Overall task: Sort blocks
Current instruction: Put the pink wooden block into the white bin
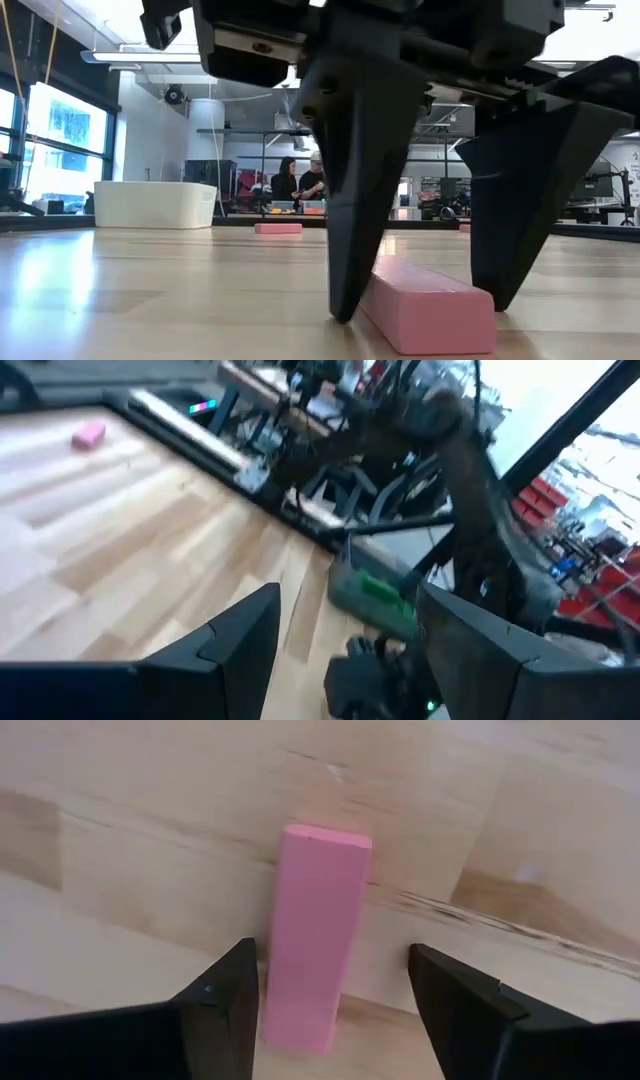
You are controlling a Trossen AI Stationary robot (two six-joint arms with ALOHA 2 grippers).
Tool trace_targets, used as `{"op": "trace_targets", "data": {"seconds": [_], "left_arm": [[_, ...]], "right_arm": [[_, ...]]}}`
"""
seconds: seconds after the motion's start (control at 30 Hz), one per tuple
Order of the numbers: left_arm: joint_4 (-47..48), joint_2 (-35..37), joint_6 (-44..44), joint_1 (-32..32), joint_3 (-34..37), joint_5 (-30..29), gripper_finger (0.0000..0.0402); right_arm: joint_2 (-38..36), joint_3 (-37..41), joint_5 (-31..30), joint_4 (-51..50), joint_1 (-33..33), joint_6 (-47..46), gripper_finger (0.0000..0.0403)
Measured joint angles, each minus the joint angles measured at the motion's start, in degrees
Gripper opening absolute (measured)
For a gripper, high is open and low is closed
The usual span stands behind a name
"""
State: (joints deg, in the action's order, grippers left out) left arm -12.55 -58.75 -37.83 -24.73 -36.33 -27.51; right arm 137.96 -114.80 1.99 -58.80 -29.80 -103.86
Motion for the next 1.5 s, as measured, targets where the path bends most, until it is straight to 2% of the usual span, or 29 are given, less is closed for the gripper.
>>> {"op": "trace_targets", "data": {"seconds": [0.1,0.27,0.3,0.4,0.5,0.63,0.73,0.87,1.07,1.27,1.5], "left_arm": [[-1.56,1.93,2.44,1.13,0.0,-0.02,0.0218],[-3.3,5.2,7.66,3.14,0.0,-0.11,0.0218],[-3.6,5.78,8.97,3.51,0.0,-0.17,0.0218],[-4.16,7.26,13.53,4.41,0.0,-0.23,0.0218],[-3.97,8.24,17.87,4.9,0.0,-0.22,0.0218],[-3.7,8.15,24.77,5.0,0.0,-0.2,0.0218],[-3.28,7.25,35.79,5.0,0.0,-0.21,0.0218],[-0.79,5.15,54.1,5.01,-1.89,-0.4,0.0218],[9.24,1.25,75.5,8.12,-10.03,-0.48,0.0218],[17.77,-4.26,87.55,14.41,-16.23,0.22,0.0218],[19.04,-10.26,97.56,17.23,-19.16,0.38,0.0218]], "right_arm": [[-0.03,0.13,0.09,-0.56,0.22,2.16,0.0165],[-0.01,0.15,0.09,-0.68,0.91,7.12,0.0028],[-0.01,-0.07,-0.28,-0.93,0.98,8.35,0.0018],[0.05,-1.57,-0.22,-3.34,1.53,12.64,0.0023],[-1.48,-3.08,-3.1,-9.17,2.5,17.9,0.0009],[-9.38,-4.52,-7.14,-13.62,4.31,26.69,0.0007],[-14.87,-4.56,-9.63,-13.64,6.54,36.7,0.0003],[-21.27,-4.44,-9.53,-13.82,11.55,50.88,0.0002],[-25.98,-4.49,-0.66,-14.3,20.98,71.08,0.0001],[-26.76,-4.49,12.95,-14.23,31.38,92.18,0.0001],[-26.74,-4.46,27.31,-11.9,38.98,106.04,0.0001]]}}
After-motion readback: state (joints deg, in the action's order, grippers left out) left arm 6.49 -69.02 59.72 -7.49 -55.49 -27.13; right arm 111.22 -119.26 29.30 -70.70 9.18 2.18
